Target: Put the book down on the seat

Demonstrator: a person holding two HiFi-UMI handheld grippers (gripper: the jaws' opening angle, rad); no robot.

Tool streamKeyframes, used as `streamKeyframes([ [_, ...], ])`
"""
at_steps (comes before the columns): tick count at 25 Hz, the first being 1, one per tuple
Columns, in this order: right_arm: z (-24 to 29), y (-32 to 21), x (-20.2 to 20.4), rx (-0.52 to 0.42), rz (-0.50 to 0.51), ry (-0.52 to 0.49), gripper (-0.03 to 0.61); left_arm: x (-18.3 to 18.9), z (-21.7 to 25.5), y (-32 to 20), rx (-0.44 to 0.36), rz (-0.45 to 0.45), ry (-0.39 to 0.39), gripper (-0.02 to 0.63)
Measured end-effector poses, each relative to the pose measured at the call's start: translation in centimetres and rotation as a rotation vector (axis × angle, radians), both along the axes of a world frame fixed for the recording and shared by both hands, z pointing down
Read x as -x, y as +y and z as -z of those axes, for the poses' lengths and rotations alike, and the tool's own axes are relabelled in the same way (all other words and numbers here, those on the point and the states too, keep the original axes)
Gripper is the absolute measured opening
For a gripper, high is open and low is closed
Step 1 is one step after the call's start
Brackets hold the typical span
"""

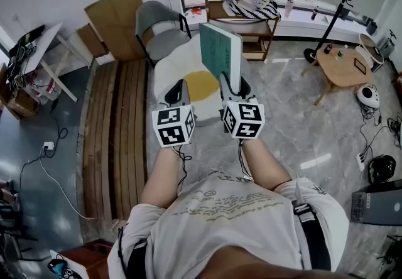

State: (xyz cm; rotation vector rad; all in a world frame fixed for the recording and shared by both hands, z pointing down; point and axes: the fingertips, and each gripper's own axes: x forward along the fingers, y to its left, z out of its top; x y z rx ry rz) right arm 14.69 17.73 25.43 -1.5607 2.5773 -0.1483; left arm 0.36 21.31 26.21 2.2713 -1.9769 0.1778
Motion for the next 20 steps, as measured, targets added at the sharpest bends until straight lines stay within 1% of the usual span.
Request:
streamKeyframes([
  [6,0.8,0.2,1.3,-0.025,-0.012,-0.001,0.175,1.5,-0.1,0.4,0.002,0.003,-0.007,0.02],
  [12,-0.7,0.1,3.8,0.025,-0.025,0.009,0.176,4.1,-1.0,0.8,0.013,0.005,-0.005,0.02],
  [15,-1.1,0.4,5.4,0.022,-0.02,0.006,0.175,5.7,-1.6,1.2,0.02,-0.003,-0.006,0.02],
  [18,-1.6,0.0,7.0,0.034,-0.039,0.032,0.166,7.5,-2.0,1.3,0.022,-0.011,0.001,0.02],
  [20,-1.9,0.1,7.8,0.041,-0.043,0.028,0.167,8.4,-2.6,1.6,0.035,-0.016,0.007,0.02],
])
